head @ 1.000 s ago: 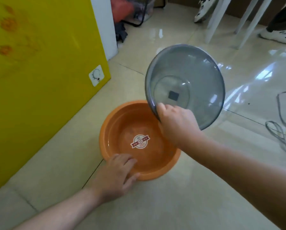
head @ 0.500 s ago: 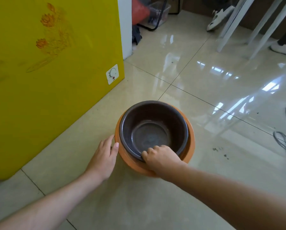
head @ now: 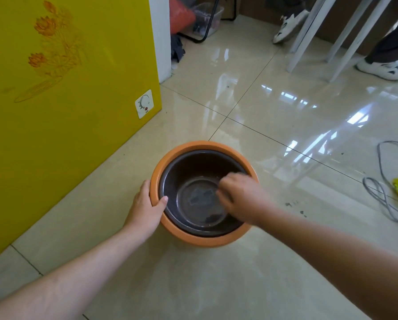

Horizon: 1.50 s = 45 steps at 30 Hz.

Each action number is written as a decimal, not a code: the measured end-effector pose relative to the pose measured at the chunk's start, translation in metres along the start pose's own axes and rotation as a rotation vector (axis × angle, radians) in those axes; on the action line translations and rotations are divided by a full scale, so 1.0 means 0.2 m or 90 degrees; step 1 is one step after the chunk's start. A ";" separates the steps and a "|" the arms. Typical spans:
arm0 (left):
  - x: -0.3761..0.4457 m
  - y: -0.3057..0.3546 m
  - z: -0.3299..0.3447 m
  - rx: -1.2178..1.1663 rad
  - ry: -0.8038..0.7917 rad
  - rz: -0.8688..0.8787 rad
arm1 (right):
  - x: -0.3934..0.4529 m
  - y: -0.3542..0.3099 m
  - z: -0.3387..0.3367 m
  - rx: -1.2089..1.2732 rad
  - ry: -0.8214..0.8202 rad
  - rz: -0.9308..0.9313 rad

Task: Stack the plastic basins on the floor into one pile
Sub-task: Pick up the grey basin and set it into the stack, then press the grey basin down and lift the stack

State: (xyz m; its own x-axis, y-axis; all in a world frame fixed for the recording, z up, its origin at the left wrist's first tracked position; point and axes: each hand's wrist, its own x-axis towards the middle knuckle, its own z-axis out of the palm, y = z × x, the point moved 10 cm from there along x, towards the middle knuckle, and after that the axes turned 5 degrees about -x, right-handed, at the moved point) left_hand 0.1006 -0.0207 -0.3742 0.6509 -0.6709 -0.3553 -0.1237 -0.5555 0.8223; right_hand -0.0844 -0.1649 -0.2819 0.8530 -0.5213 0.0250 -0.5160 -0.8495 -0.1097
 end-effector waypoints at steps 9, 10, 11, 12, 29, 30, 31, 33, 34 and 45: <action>0.16 -0.14 0.05 -0.089 -0.031 -0.211 | -0.23 0.53 0.38 0.494 -0.285 0.619; 0.18 -0.13 0.04 -0.082 -0.018 -0.210 | -0.21 0.53 0.37 0.488 -0.267 0.612; 0.20 -0.11 0.03 -0.077 -0.008 -0.212 | -0.16 0.53 0.35 0.480 -0.241 0.602; 0.23 -0.08 0.01 -0.076 -0.002 -0.209 | -0.11 0.54 0.32 0.474 -0.213 0.595; 1.02 0.77 -0.24 -0.186 0.065 -0.170 | 0.92 0.90 -0.16 0.530 -0.125 0.586; 1.07 0.80 -0.21 -0.185 0.072 -0.175 | 0.97 0.96 -0.14 0.550 -0.115 0.593; 1.11 0.83 -0.18 -0.186 0.083 -0.181 | 1.03 1.03 -0.12 0.562 -0.107 0.596; 1.22 0.89 -0.12 -0.180 0.120 -0.188 | 1.17 1.17 -0.07 0.573 -0.093 0.601; 1.27 0.92 -0.09 -0.171 0.141 -0.196 | 1.24 1.25 -0.05 0.580 -0.079 0.599; 1.84 0.97 0.26 -0.413 0.251 -0.286 | 2.12 1.71 0.08 0.753 0.062 0.487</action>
State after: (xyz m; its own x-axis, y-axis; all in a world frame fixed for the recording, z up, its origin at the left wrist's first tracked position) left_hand 0.2769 -0.4008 -0.3692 0.7615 -0.1716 -0.6250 0.5776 -0.2578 0.7745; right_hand 0.1019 -0.6760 -0.3245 0.3623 -0.8611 -0.3567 -0.4311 0.1845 -0.8832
